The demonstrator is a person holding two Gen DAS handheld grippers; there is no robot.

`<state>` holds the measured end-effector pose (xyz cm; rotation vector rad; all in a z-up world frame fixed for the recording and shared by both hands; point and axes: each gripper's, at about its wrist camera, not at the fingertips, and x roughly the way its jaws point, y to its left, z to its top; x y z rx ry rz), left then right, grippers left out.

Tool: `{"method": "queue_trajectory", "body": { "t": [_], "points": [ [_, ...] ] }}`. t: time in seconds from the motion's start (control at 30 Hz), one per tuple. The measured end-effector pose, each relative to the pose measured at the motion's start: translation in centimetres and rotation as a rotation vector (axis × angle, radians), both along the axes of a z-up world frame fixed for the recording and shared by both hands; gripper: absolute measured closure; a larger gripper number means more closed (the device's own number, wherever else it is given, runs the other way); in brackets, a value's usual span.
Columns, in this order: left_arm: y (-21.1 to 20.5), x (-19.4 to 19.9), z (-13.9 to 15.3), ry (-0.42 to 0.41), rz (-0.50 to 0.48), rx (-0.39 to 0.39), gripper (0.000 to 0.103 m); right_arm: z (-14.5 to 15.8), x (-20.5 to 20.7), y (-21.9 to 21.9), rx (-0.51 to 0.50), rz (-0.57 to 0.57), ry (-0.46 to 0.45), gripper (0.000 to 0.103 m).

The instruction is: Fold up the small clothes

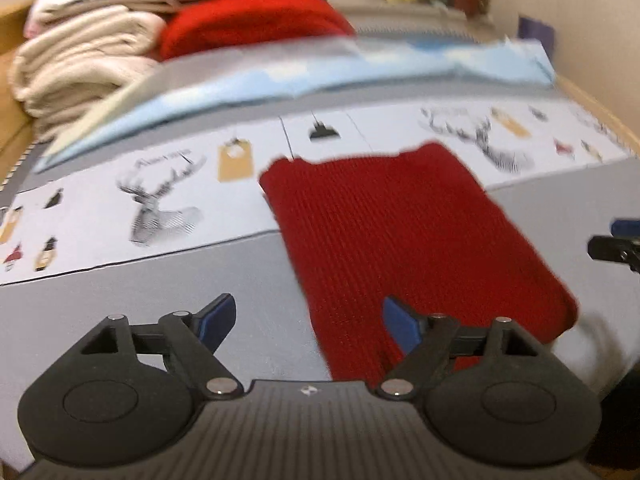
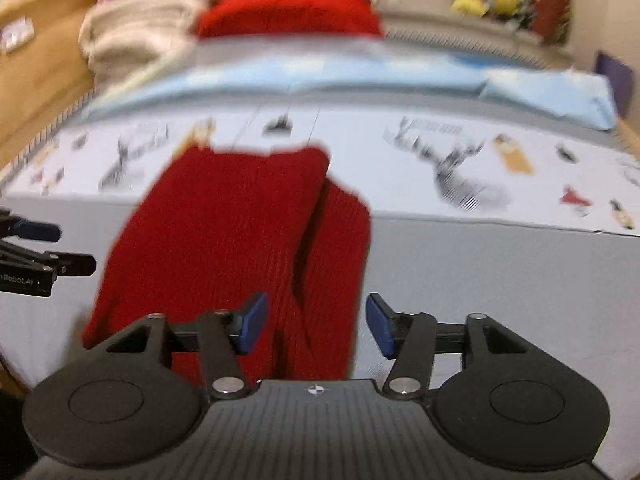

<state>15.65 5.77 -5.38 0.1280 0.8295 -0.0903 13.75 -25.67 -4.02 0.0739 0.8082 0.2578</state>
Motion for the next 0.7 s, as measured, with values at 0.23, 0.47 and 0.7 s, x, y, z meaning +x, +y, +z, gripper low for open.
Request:
{"method": "queue_trajectory", "body": {
  "t": [0.23,0.47,0.7],
  "points": [
    [-1.8,-7.5,2.1,-0.049,0.084,-0.043,0.011,2.6,-6.3,-1.7,0.049,-0.107,-0.096,0.021],
    [-4.4,-13.0,1.0,0.002,0.125,-0.105,0.011,2.8,-10.6,-0.3,0.005,-0.081,-0.100,0.010],
    [-4.5,-11.8,-1.4,0.022,0.170,-0.137,0.011,1.3,-10.0,1.2,-0.027,-0.054,-0.049,0.010]
  ]
}}
